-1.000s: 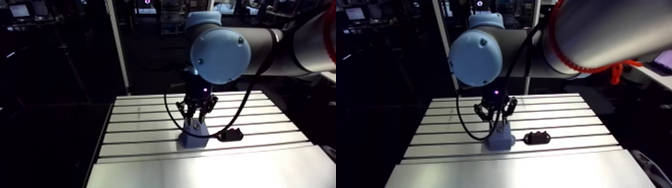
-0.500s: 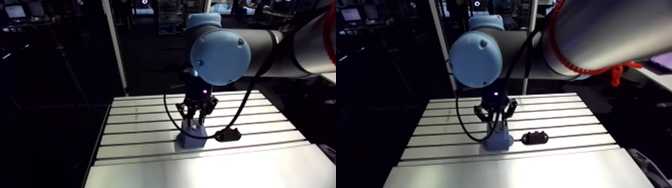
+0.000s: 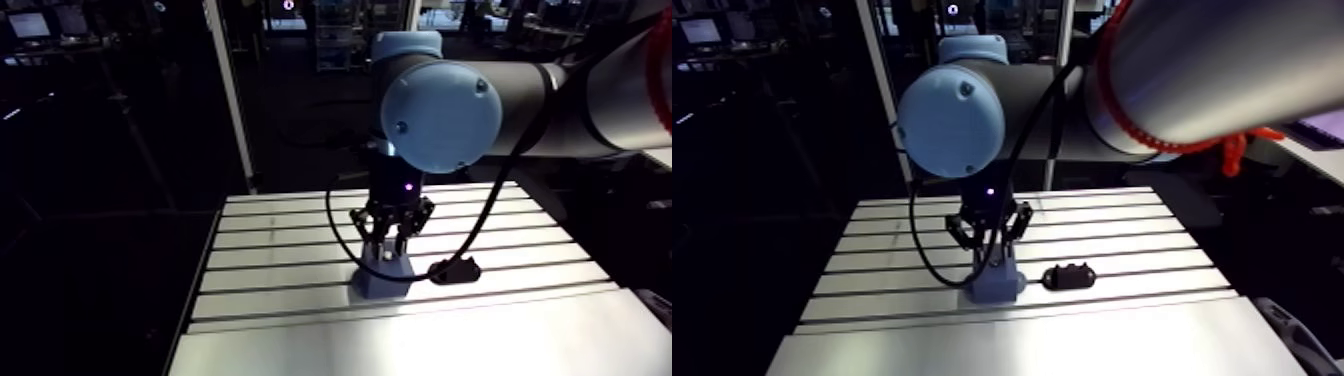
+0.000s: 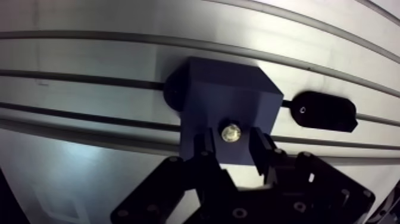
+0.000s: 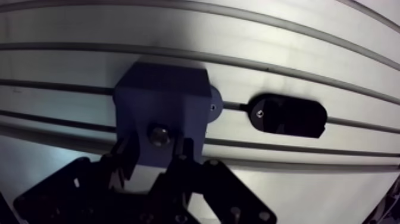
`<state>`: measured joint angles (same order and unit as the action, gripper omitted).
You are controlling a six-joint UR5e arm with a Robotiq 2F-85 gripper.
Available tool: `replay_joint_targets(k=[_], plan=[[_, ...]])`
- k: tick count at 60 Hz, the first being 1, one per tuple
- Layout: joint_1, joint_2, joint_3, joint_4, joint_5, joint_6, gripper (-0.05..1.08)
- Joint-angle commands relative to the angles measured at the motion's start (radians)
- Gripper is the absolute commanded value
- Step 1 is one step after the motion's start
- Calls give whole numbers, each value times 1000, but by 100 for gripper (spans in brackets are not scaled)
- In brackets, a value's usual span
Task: Pick up the M10 bolt and insert it into the hex recess until seated.
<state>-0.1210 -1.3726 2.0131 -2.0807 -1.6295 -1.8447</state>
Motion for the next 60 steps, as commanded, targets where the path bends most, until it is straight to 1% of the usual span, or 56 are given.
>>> replay_joint_targets(k=[1,60], plan=[[0,2,0,1,1,0,55],[3,8,-1,0,-3,-1,62]])
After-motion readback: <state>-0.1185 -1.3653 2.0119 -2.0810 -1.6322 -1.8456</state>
